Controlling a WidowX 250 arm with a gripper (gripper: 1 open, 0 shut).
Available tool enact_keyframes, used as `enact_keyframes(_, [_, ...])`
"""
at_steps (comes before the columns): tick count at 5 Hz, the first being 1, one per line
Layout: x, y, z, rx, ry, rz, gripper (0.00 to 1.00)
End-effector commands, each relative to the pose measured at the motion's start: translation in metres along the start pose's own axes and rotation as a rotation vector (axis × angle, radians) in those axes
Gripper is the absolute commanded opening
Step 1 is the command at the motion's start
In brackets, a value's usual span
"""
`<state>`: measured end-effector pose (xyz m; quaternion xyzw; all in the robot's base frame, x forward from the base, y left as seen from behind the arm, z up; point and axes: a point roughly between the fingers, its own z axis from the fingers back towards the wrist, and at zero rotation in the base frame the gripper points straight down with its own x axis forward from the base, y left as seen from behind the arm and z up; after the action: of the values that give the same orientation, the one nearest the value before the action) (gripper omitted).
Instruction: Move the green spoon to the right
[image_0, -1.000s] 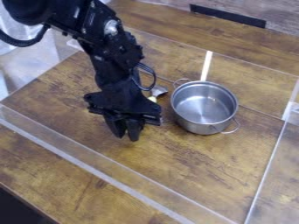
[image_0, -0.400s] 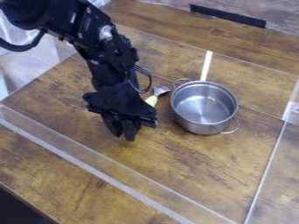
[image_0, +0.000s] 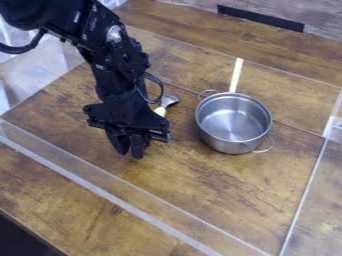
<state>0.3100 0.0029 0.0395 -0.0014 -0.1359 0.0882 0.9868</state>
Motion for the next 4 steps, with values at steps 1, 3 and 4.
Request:
enact_keyframes(1, [0.011, -0.019, 0.033, -0.015, -0.041, -0.039, 0.00])
enact_keyframes(3, [0.006, -0.092, 0.055, -0.065, 0.007, -0.155, 0.00])
enact_keyframes(4, [-0.004, -0.109, 0.048, -0.079, 0.045, -0.206, 0.00])
